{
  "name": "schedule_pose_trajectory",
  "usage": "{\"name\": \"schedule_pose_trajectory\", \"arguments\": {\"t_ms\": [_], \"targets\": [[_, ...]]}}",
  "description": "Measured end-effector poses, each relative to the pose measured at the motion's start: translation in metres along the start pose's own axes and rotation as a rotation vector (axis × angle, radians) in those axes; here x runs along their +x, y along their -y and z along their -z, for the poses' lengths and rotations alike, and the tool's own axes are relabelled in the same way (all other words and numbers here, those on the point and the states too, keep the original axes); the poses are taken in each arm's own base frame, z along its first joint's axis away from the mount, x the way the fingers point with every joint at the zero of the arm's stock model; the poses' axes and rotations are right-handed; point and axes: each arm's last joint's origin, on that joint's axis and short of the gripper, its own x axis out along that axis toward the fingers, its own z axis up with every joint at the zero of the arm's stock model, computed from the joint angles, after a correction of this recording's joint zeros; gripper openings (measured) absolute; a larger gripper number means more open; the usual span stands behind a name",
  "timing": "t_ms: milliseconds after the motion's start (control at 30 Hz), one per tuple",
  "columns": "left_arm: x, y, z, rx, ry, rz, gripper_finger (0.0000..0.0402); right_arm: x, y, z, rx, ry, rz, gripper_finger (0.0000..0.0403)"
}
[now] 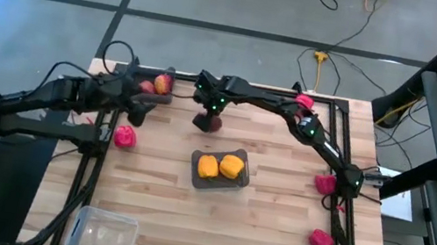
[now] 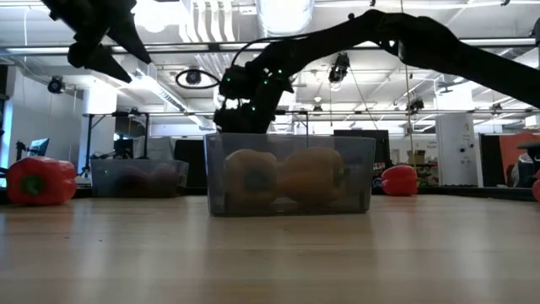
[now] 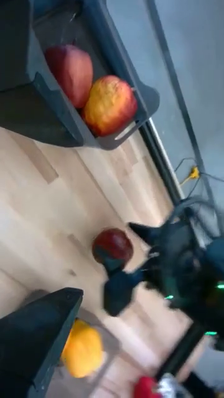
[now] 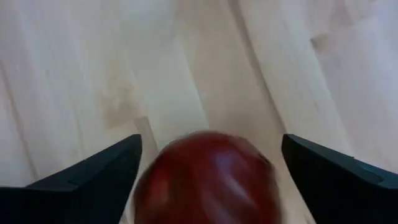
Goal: Sort produce into baskets
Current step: Put the top apple into the top black bin
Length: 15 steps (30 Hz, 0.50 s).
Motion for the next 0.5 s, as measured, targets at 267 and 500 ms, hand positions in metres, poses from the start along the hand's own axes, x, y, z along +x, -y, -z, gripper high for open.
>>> {"name": "schedule_pose_trajectory", "arguments": {"t_ms": [267,500], "targets": [[0.030,0.014,-0.003,0.173,-0.065,-0.012,0.0382,-0.043,-0.015,-0.006,0.085,0.056,-0.022,0.0395],[0.075,0.038,-0.013,0.366,-0.078,0.113,0.0382,-0.122,-0.032,0.004,0.085,0.044,-0.005,0.0395]]}}
